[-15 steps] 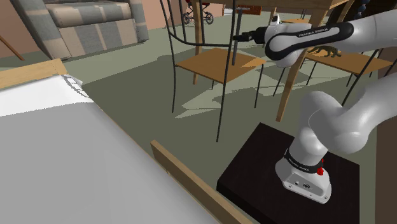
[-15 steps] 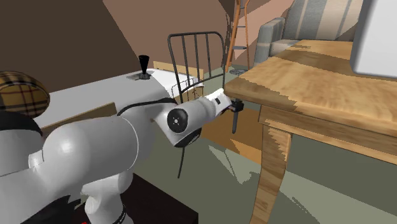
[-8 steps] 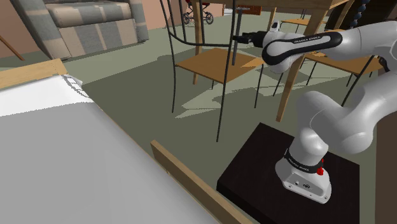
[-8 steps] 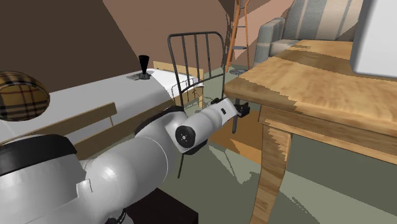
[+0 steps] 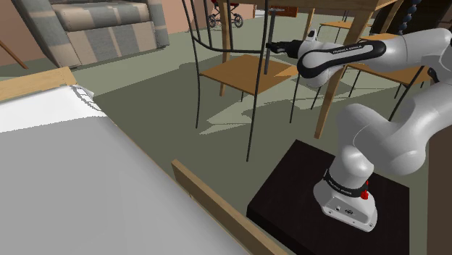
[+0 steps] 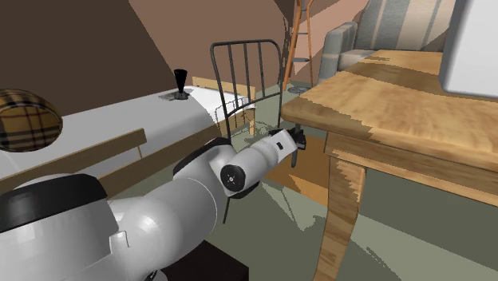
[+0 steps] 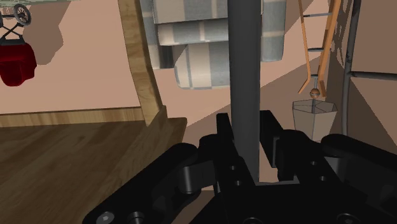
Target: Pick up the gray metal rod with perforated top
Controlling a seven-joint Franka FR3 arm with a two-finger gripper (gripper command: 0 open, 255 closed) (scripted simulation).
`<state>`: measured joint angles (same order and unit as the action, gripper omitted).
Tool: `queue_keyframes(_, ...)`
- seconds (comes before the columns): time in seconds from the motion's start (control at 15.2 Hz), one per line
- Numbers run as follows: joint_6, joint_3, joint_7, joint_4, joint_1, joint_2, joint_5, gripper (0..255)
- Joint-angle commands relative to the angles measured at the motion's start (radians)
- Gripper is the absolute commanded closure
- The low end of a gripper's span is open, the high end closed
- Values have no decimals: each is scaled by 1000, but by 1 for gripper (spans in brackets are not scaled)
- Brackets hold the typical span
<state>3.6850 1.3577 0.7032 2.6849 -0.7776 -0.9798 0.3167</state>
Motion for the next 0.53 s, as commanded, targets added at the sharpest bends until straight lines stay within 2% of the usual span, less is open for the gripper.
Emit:
queue_keyframes(0.0,0,1,0,0,0,0,0,255)
queue_keyframes(0.33,0,3,1,1,0,-2,2,255)
queue_keyframes(0.46,-19,-30,-13,-7,18,7,-11,255)
